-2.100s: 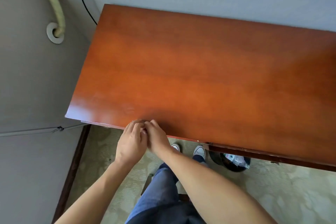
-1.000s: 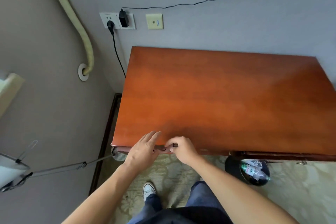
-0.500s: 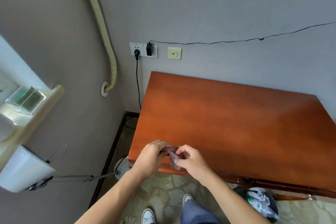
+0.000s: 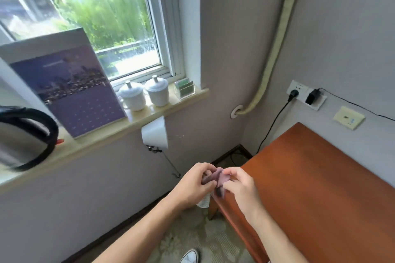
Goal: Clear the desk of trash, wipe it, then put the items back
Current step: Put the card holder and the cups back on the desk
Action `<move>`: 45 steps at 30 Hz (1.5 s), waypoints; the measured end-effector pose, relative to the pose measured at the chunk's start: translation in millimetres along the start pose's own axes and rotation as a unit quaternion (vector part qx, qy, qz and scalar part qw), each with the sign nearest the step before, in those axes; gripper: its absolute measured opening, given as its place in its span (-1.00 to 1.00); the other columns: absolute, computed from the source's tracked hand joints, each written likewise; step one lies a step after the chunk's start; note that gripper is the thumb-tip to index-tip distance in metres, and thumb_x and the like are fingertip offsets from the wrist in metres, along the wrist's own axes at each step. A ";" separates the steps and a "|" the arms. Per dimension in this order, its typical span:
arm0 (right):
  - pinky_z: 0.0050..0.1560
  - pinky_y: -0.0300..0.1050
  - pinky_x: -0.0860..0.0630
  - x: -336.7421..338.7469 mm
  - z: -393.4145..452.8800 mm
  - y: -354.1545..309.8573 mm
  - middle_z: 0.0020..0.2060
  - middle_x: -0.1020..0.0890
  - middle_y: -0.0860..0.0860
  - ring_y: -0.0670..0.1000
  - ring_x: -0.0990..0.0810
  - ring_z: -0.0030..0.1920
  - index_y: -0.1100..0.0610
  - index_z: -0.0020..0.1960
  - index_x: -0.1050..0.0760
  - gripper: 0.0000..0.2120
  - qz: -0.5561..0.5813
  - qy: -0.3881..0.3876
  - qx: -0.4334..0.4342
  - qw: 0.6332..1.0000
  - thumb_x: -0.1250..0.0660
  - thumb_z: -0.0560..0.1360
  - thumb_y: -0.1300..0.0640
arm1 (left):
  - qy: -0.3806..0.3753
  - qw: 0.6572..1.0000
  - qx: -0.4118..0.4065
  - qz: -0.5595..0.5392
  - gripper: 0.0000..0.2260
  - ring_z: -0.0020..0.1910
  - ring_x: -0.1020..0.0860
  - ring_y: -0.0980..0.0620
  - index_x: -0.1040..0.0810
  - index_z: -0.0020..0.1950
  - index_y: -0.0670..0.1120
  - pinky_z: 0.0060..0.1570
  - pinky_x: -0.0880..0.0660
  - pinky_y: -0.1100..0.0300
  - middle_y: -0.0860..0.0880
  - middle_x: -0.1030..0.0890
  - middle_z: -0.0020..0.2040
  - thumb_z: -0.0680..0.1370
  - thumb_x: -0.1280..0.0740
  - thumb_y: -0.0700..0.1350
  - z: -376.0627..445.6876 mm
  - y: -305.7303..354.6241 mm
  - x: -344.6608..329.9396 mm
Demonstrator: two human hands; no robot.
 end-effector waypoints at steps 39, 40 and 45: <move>0.42 -0.08 -0.31 -134.9 356.2 -222.9 0.42 -0.51 0.12 0.15 -0.44 0.42 0.17 0.47 -0.43 -0.50 -0.408 0.017 0.178 0.895 -0.24 0.53 0.31 | 0.074 0.984 0.040 0.157 -0.36 0.48 -0.35 -0.22 -0.11 0.63 -0.18 0.39 -0.39 -0.01 -0.20 -0.19 0.62 0.59 -0.25 -0.09 215.7 -30.5 170.6; 0.40 -0.08 -0.32 -131.2 353.4 -219.3 0.39 -0.53 0.14 0.16 -0.46 0.40 0.17 0.46 -0.45 -0.52 -0.412 0.019 0.162 0.896 -0.26 0.53 0.30 | 0.090 0.985 0.049 0.140 -0.35 0.46 -0.37 -0.24 -0.10 0.63 -0.21 0.38 -0.39 -0.03 -0.23 -0.23 0.59 0.58 -0.25 -0.11 216.5 -29.2 166.6; 0.32 0.05 -0.46 -126.1 344.3 -192.5 0.33 -0.56 0.18 0.23 -0.51 0.33 0.15 0.42 -0.42 -0.54 -0.397 0.020 0.050 0.916 -0.29 0.56 0.04 | 0.150 0.983 0.097 0.036 -0.42 0.27 -0.48 -0.26 -0.24 0.49 -0.25 0.23 -0.44 -0.11 -0.26 -0.49 0.29 0.48 -0.21 -0.12 223.4 -23.4 155.6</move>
Point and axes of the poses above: each hand's wrist, its own z-axis towards the middle knuckle, its own x-axis out of the back of the hand, y = z × x, the point moved 1 cm from there along z, towards the middle knuckle
